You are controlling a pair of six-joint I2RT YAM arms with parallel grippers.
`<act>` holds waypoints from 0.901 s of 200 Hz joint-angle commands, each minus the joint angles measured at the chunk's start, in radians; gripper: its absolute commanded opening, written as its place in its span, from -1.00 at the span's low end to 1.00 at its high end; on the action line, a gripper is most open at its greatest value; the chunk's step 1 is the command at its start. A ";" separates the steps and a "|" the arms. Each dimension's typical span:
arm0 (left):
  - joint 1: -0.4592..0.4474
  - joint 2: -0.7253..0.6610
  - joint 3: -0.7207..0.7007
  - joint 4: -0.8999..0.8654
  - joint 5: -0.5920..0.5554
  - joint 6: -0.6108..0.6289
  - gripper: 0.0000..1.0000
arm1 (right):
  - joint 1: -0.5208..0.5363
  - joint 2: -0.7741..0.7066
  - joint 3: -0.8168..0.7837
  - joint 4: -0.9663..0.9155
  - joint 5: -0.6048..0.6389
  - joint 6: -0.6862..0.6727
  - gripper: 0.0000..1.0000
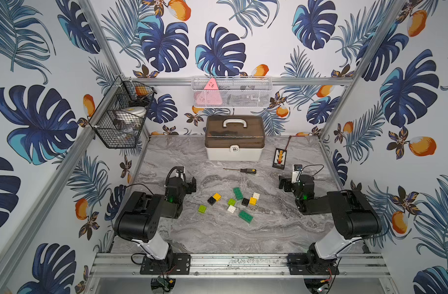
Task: Assemble a giraffe with lego
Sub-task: Pick up the lego brick from the center of the board.
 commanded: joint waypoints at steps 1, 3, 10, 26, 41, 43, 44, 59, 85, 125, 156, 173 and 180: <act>0.002 -0.002 0.001 0.042 -0.006 0.011 0.98 | 0.000 -0.001 0.002 0.034 -0.004 0.009 1.00; 0.002 -0.002 0.002 0.042 -0.006 0.011 0.98 | 0.000 -0.001 0.002 0.034 -0.005 0.009 1.00; 0.002 -0.001 0.001 0.041 -0.006 0.011 0.98 | 0.000 -0.001 0.002 0.035 -0.004 0.009 1.00; 0.002 -0.002 0.001 0.042 -0.006 0.011 0.98 | 0.000 0.000 0.002 0.036 -0.004 0.010 1.00; 0.002 -0.002 0.001 0.042 -0.006 0.011 0.98 | 0.000 0.000 0.001 0.036 -0.004 0.009 1.00; 0.002 -0.002 0.002 0.044 -0.006 0.011 0.98 | 0.001 0.001 0.002 0.036 -0.005 0.010 1.00; 0.002 -0.002 0.002 0.044 -0.006 0.011 0.98 | 0.001 0.001 0.002 0.036 -0.004 0.009 1.00; 0.002 -0.002 0.001 0.044 -0.006 0.011 0.98 | 0.000 0.000 0.001 0.039 -0.005 0.008 1.00; 0.002 -0.002 0.001 0.042 -0.006 0.011 0.98 | 0.000 0.001 0.002 0.038 -0.007 0.009 1.00; 0.002 -0.001 0.002 0.044 -0.006 0.011 0.98 | 0.000 0.001 0.001 0.044 -0.004 0.007 1.00; 0.001 -0.002 0.002 0.044 -0.006 0.011 0.98 | 0.002 0.001 0.000 0.042 -0.002 0.008 1.00; 0.002 -0.003 0.001 0.043 -0.006 0.011 0.98 | 0.002 -0.001 0.001 0.034 -0.004 0.009 1.00; 0.002 -0.002 0.002 0.041 -0.006 0.011 0.98 | 0.002 0.000 0.002 0.036 -0.003 0.010 1.00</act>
